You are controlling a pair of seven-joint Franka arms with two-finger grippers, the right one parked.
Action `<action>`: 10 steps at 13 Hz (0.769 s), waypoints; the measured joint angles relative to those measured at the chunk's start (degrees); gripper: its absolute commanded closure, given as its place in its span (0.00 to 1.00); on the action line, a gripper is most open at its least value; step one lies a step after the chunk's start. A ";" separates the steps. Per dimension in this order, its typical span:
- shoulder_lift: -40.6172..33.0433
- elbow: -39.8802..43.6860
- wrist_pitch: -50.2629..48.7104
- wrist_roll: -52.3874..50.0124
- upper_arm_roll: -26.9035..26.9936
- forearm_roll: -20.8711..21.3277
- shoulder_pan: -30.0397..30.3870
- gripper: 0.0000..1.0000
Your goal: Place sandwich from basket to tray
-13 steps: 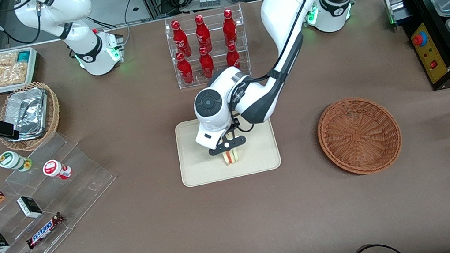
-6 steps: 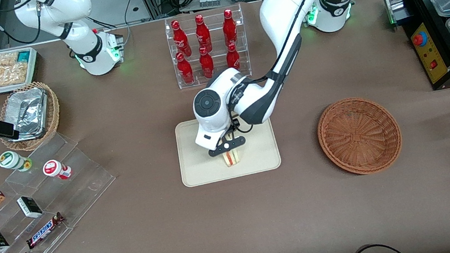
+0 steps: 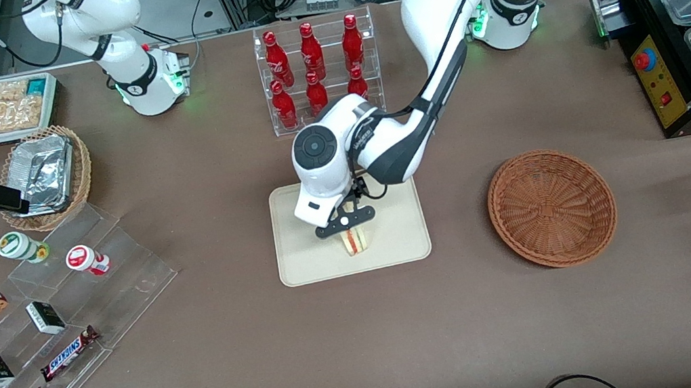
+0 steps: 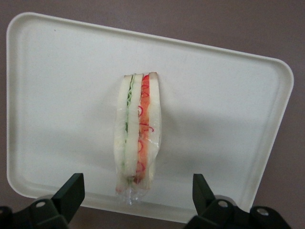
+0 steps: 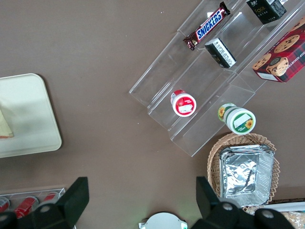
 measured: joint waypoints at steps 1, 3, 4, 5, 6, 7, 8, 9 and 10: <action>-1.34 0.12 -1.50 1.28 0.16 0.10 0.13 0.00; -4.32 0.15 -5.16 3.11 0.94 0.17 0.74 0.00; -5.72 0.10 -7.26 4.68 1.29 0.20 1.81 0.00; -7.01 -0.14 -9.21 7.33 1.49 0.20 3.42 0.00; -8.41 -0.85 -10.62 10.78 1.60 0.19 5.49 0.00; -10.12 -2.42 -11.07 14.61 1.64 0.19 8.01 0.00; -12.00 -4.52 -11.15 18.35 1.64 0.18 10.63 0.00; -13.96 -6.83 -11.20 21.81 1.67 0.16 13.12 0.00; -16.18 -9.54 -11.21 25.65 1.70 0.15 15.82 0.00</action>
